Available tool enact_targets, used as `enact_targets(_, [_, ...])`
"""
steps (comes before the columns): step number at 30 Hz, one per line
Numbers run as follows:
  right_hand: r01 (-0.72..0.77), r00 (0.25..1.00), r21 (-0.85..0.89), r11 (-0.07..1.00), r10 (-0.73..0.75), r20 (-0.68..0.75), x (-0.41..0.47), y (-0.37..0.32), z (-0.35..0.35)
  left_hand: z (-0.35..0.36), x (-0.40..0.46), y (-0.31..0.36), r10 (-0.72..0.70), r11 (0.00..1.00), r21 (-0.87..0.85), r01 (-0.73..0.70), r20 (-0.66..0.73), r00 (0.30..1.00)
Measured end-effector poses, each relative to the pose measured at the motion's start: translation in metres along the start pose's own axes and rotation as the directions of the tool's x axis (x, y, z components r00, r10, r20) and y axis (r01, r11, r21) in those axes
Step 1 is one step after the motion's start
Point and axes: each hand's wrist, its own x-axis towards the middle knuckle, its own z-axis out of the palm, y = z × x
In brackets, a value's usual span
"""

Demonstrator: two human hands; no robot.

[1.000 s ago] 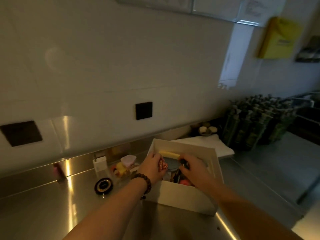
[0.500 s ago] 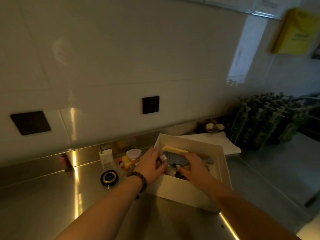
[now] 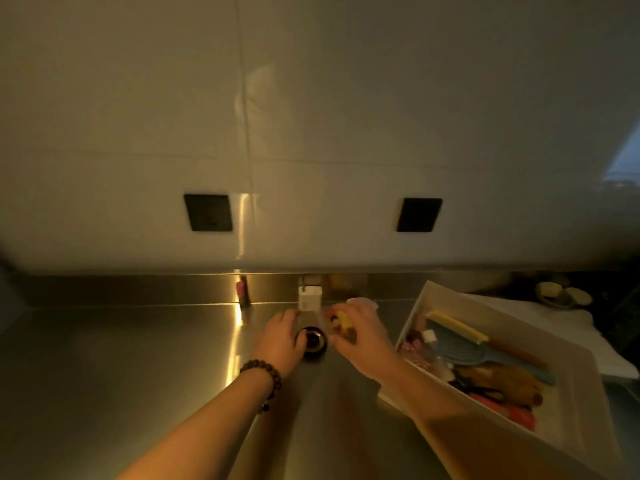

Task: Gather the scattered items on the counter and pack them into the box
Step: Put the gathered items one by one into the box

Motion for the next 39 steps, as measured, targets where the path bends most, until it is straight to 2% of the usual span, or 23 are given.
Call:
enact_targets(3, [-0.042,0.994,-0.021,0.999,0.044,0.102,0.017,-0.005,0.039,-0.012,-0.002,-0.039,-0.106,0.994,0.007,0.106,-0.005,0.994])
enact_targets(7, [-0.09,0.98,-0.078,0.993,0.102,0.169,0.031,0.0,0.082,-0.022,0.003,-0.083,-0.253,0.967,0.01,0.254,-0.018,0.967])
enact_targets(13, [-0.098,0.962,-0.229,0.968,0.151,0.226,0.042,0.019,0.132,-0.024,0.041,-0.118,-0.385,0.917,-0.135,0.375,-0.059,0.921])
enact_targets(15, [-0.06,0.969,-0.255,0.965,0.117,0.218,0.045,0.023,0.14,-0.021,0.057,-0.124,-0.405,0.898,-0.214,0.383,-0.069,0.912])
enact_targets(18, [0.026,0.987,-0.183,0.983,0.004,0.161,0.052,0.024,0.146,-0.013,0.08,-0.131,-0.431,0.861,-0.336,0.381,-0.088,0.898])
enact_targets(23, [0.102,0.974,-0.168,0.98,-0.064,0.215,0.074,0.025,0.147,0.002,0.103,-0.142,-0.508,0.798,-0.434,0.419,-0.11,0.854])
enact_targets(26, [0.052,0.979,-0.172,0.984,-0.016,0.204,0.084,0.023,0.149,0.008,0.106,-0.146,-0.516,0.807,-0.415,0.421,-0.148,0.843])
enact_targets(31, [0.059,0.985,-0.303,0.951,-0.006,0.172,0.087,0.024,0.156,0.01,0.102,-0.149,-0.48,0.828,-0.399,0.394,-0.141,0.866])
enact_targets(39, [-0.053,0.989,-0.205,0.977,0.079,0.122,0.066,0.018,0.147,0.006,0.067,-0.124,-0.375,0.884,-0.354,0.304,-0.152,0.914])
